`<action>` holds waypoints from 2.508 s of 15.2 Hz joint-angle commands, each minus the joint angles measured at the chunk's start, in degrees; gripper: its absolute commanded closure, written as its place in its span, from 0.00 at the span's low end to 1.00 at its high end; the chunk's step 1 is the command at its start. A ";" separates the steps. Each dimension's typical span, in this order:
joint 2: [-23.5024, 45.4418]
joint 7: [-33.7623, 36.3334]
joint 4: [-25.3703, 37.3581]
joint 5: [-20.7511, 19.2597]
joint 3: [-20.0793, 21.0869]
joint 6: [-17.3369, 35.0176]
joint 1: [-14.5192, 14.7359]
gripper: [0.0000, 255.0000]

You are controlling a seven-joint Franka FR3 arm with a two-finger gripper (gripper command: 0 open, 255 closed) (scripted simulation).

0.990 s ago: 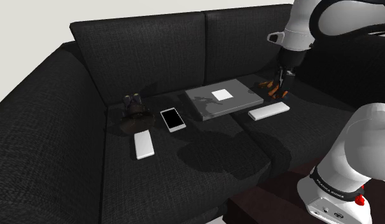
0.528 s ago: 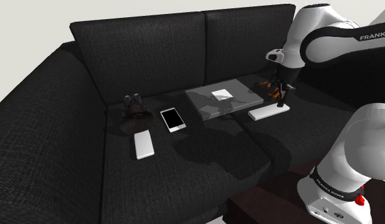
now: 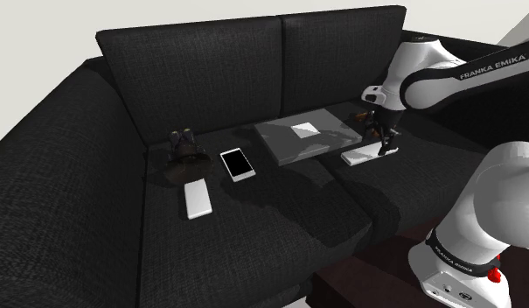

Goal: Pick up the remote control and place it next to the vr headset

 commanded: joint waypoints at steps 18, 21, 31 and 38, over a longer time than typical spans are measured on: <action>4.86 -0.17 -1.71 -1.39 -2.42 6.67 0.42 1.00; 4.86 -0.17 -1.72 -1.39 -2.42 6.67 0.41 1.00; -1.65 -0.49 1.85 0.92 0.93 -3.32 0.27 1.00; -4.99 -0.78 5.41 2.82 3.26 -10.16 0.58 1.00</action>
